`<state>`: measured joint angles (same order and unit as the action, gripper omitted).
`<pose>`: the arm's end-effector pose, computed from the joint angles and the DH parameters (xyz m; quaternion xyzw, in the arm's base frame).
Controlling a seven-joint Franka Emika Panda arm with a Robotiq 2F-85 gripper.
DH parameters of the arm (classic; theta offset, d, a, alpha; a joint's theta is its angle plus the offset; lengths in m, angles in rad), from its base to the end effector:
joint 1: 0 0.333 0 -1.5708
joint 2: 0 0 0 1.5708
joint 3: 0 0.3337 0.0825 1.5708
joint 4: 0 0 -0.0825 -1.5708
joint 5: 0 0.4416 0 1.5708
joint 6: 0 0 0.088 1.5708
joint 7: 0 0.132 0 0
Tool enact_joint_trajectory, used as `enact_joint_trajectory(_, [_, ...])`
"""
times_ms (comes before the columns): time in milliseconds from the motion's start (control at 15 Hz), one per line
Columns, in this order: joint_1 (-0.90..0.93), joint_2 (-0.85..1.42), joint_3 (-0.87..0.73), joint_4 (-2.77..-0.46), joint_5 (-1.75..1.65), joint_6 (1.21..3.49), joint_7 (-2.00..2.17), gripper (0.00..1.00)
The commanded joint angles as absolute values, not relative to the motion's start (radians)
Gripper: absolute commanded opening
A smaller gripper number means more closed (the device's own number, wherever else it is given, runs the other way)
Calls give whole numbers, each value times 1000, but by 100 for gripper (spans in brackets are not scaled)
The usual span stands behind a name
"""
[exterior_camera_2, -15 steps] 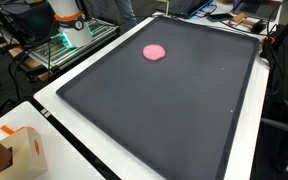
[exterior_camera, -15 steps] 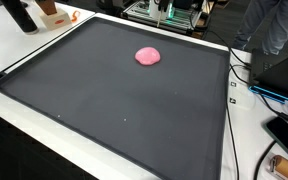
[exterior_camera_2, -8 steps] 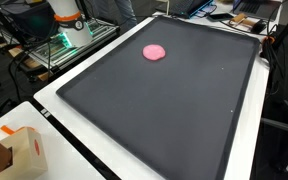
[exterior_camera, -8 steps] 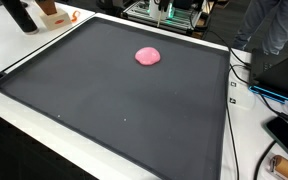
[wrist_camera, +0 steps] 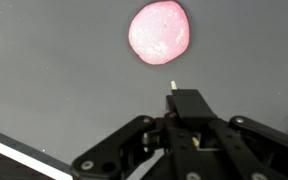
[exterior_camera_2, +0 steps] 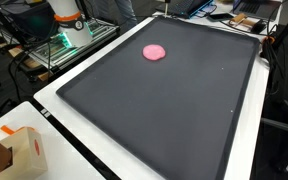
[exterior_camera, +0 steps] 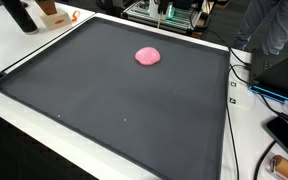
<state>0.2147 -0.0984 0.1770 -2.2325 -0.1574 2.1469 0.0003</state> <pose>0.5184 0.2038 0.3762 0.9691 0.2350 0.0197 0.0723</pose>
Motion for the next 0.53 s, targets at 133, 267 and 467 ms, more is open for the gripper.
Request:
enact_joint_trajectory(133, [193,-104,153,-2306,-43,2171,-168,3])
enact_joint_trajectory(267, [186,-104,144,-2334,-20,2179,-196,3])
enact_joint_trajectory(467, [177,-102,137,-2375,3,2211,-224,3])
